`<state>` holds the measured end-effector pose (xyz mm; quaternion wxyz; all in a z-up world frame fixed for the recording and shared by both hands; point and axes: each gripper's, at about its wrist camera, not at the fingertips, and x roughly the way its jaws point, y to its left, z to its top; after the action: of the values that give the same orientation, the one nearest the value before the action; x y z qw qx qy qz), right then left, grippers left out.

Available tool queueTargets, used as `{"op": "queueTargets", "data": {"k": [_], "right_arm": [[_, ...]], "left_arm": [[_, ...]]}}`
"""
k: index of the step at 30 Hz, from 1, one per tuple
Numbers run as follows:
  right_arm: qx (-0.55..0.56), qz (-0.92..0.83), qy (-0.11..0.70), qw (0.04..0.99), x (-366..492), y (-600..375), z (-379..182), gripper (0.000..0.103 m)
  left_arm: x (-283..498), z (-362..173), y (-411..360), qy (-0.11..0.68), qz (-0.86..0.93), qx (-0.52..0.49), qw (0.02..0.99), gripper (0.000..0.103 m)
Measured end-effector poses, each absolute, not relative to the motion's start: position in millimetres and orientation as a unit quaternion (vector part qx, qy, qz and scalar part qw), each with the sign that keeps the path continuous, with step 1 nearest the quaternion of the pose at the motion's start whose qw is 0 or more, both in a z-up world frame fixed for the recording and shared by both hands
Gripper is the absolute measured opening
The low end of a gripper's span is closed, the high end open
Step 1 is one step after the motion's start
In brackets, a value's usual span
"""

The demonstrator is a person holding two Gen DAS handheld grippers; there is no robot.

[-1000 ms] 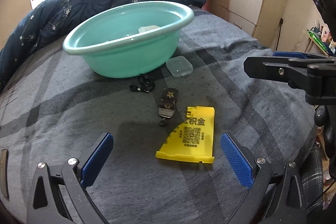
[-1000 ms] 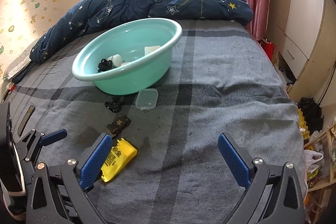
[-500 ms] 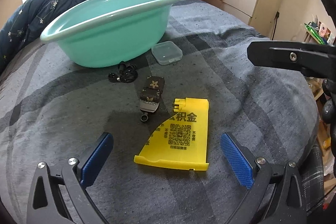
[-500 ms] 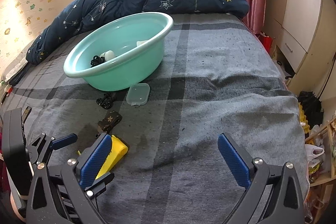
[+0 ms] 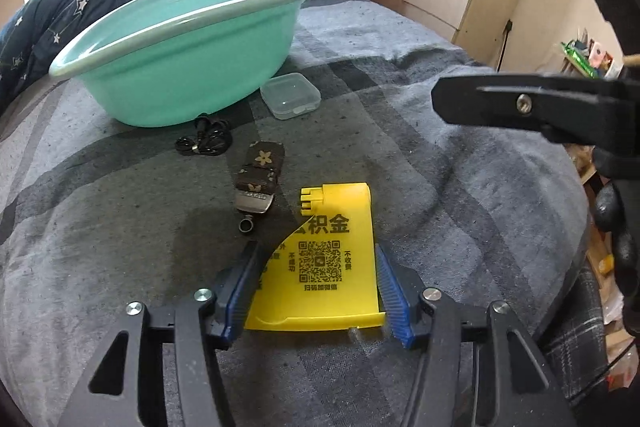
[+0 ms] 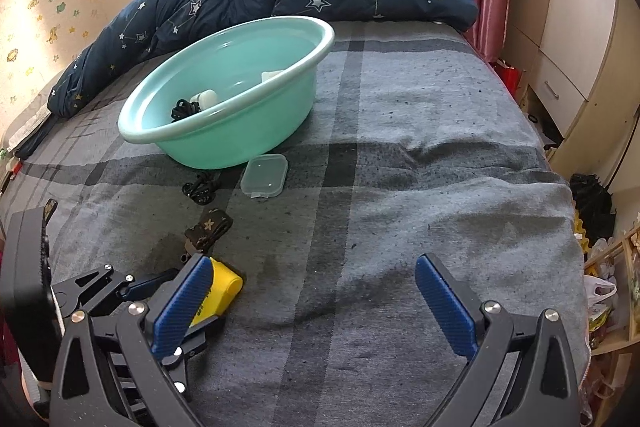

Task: Organize objects
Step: 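Close the left gripper on the yellow printed card, then lift the yellow card with the left gripper, then grasp the black key fob with the right gripper while the left holds the yellow card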

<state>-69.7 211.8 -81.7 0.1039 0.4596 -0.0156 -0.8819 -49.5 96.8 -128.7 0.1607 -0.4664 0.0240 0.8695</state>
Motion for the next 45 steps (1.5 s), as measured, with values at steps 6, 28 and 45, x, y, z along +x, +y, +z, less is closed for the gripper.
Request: {"op": "queueTargets", "data": {"k": [6, 28, 45], "right_arm": [[0.461, -0.881, -0.008, 0.108, -72.2, 204.8, -80.5, 0.103], [0.482, -0.863, 0.047, 0.144, -94.9, 137.7, -96.2, 0.103], [0.512, -0.842, 0.059, 0.161, -114.2, 104.1, -128.4, 0.092]], "left_arm": [[-47.5, -119.6, 82.0, 0.019, 0.876, -0.458, 0.148, 0.061], [-51.6, -97.4, 7.7, -0.019, 0.896, -0.438, 0.072, 0.061], [-65.6, -105.9, -22.0, -0.028, 0.894, -0.444, 0.045, 0.061]]}}
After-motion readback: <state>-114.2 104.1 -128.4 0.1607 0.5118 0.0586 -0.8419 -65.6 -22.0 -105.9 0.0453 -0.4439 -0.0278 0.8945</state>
